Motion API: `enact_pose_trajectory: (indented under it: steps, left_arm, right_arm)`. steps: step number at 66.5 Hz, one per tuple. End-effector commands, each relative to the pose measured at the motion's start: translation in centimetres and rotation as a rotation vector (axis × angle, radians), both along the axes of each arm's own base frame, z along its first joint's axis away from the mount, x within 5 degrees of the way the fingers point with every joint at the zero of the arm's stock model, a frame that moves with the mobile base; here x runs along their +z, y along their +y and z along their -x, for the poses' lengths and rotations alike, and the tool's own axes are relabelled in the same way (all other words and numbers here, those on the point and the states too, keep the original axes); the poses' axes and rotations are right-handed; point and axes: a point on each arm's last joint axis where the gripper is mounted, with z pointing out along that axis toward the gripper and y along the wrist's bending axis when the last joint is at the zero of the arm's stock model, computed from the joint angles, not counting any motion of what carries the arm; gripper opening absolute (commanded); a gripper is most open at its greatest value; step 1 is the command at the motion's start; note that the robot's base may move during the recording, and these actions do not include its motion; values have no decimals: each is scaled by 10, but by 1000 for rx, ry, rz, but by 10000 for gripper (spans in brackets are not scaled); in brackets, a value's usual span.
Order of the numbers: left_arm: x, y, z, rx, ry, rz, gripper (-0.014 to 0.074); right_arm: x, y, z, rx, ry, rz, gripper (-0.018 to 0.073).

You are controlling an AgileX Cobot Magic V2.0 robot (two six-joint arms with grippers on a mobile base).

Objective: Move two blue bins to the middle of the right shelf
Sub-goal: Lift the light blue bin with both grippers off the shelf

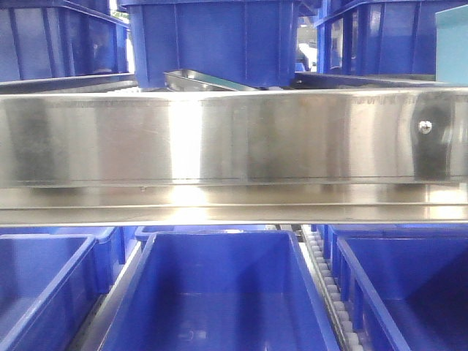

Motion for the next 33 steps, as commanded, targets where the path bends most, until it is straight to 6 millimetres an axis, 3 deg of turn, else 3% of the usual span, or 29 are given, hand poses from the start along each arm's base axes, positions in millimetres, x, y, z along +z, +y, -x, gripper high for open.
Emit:
enact_pose_trajectory:
  steps: [1, 33]
  left_arm:
    - [8, 1, 5, -9, -47, 13, -111]
    - [9, 0, 5, -8, -57, 17, -111]
  right_arm:
    - [10, -4, 2, 3, -72, 6, -151]
    - [10, -4, 2, 3, -72, 6, -151]
